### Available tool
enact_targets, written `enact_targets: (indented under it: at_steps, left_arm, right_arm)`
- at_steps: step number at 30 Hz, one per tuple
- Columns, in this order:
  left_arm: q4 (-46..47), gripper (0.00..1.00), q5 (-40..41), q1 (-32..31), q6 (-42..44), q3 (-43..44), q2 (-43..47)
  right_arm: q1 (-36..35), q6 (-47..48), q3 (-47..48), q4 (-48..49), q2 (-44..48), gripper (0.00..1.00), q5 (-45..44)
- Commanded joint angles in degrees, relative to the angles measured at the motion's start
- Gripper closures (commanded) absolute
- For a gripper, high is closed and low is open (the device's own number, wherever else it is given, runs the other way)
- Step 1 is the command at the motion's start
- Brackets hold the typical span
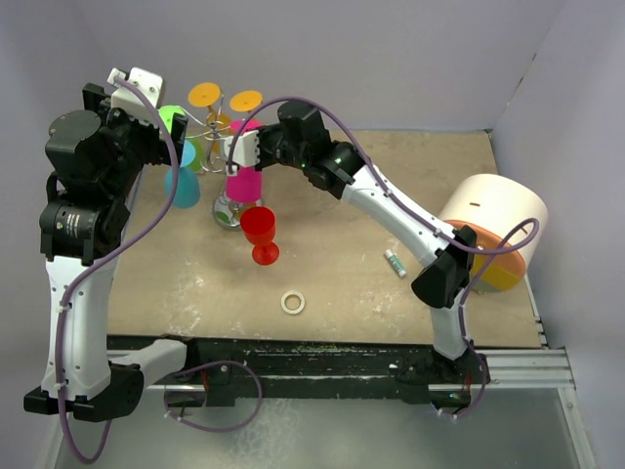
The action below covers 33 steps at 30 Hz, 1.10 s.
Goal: Place the wine glass upside down on the wine glass rack
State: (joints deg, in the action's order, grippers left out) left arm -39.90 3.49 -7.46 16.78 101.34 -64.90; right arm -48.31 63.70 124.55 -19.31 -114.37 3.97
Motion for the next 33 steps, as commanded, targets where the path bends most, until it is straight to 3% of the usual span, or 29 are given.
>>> enact_targets:
  at_steps: [1, 28, 33]
  left_arm:
    - [3.2, 0.01, 0.6, 0.5, 0.5, 0.1, 0.3]
    - [2.8, 0.01, -0.6, 0.8, 0.7, -0.6, 0.5]
    - [1.9, 0.01, -4.0, 0.8, 1.5, -0.6, 0.7]
  right_arm:
    - [-0.4, 1.0, 1.1, 0.0, 5.4, 1.00, -0.5]
    - [-0.4, 1.5, -8.0, 2.9, 9.6, 1.00, -6.7]
    - [-0.4, 1.6, -8.4, 4.3, 8.8, 0.97, -7.0]
